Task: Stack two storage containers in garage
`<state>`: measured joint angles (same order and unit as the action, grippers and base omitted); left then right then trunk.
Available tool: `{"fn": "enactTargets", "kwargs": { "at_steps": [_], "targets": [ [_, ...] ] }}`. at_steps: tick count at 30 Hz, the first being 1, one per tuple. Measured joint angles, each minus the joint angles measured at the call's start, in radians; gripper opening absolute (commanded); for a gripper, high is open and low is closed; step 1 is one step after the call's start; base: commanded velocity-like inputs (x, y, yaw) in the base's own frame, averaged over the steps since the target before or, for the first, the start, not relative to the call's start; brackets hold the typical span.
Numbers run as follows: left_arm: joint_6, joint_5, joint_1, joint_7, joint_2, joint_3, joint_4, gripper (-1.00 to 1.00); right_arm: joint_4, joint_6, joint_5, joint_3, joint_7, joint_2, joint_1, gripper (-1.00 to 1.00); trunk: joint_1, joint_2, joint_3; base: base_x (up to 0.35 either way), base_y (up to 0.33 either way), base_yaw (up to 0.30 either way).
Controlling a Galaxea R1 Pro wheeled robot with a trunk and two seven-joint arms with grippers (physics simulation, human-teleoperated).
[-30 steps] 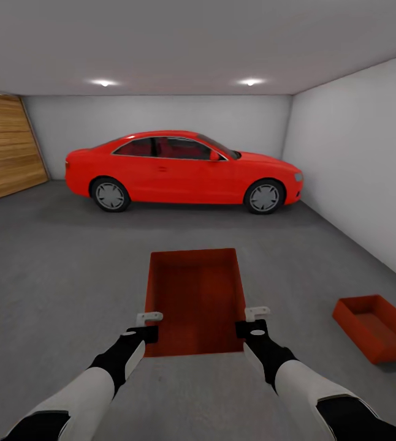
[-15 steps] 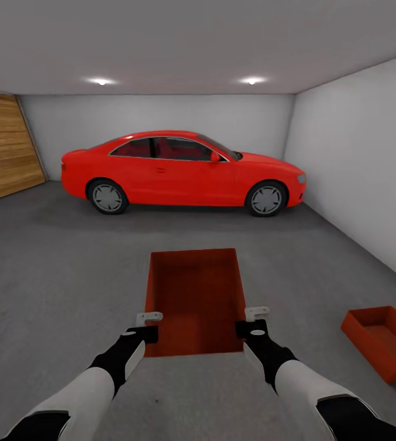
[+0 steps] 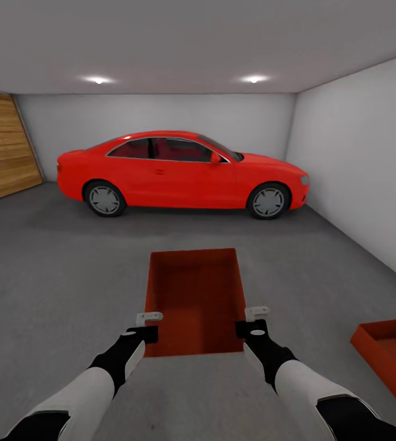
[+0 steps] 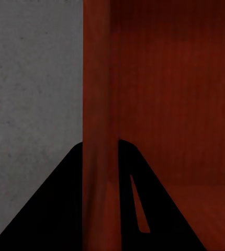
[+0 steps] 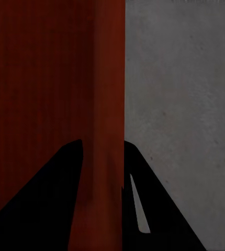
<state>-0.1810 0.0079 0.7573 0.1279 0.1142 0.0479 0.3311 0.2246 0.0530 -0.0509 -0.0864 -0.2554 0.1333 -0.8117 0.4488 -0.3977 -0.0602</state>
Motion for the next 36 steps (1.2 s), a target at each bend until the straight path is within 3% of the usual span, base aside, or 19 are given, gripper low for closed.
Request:
{"fn": "enactTargets", "kwargs": {
  "at_steps": [36],
  "targets": [
    [-0.001,0.0,0.0,0.0,0.0,0.0,0.0,-1.0,0.0,0.0,0.0,0.0,0.0,0.0,0.0,-1.0,0.0,0.0,0.0,0.323,0.0,0.0]
  ]
}}
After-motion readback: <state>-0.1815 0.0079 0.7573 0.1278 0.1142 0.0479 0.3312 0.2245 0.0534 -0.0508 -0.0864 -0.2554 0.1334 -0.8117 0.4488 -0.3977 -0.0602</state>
